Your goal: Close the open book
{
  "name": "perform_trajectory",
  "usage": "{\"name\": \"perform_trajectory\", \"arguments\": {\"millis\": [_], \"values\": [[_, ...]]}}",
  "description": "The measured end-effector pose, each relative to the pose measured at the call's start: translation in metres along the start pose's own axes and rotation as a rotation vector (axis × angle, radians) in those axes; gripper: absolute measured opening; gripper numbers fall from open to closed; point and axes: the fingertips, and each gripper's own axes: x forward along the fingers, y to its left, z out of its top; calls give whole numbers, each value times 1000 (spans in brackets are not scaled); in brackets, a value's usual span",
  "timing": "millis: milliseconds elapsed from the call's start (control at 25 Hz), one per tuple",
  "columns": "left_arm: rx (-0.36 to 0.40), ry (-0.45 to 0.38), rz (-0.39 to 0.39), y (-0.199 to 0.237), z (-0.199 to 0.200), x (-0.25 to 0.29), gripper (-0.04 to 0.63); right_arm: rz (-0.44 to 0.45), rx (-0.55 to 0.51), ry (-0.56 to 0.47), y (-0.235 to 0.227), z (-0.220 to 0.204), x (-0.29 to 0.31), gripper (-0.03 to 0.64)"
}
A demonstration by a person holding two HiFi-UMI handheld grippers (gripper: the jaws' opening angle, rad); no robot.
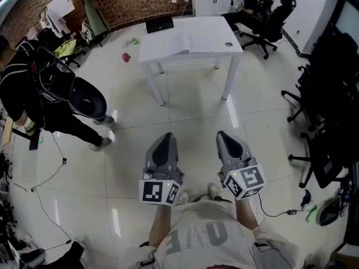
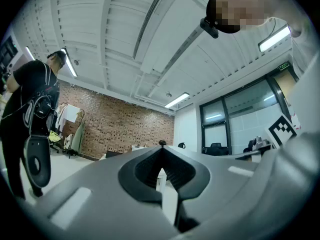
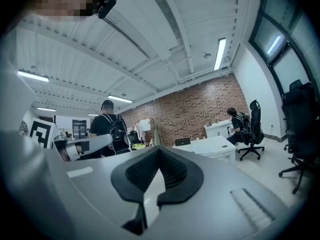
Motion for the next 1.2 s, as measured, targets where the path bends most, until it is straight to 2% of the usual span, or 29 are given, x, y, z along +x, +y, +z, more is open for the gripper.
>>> {"name": "perform_trajectory", "arguments": {"millis": [360,520,680,920,1080,1200], "values": [[-46,-35,-9,-38,-26,47,15,6,-76,-28,-48,17,-11,3],[-63,-32,-3,-61,-39,60,15,13,-84,-7,-73,16,-27,3],[-67,-47,29,-65,-38,57,15,38,-39,-23,-82,16,-36,3],[-18,-70,112,-58,-37,46,15,94,-15,-32,-93,12,-30,3],[22,-126,168,-46,-5,13,15,94,-35,-17,-87,13,-40,3],[105,-196,203,-41,39,-13,15,69,-64,23,-82,20,-43,3]]}}
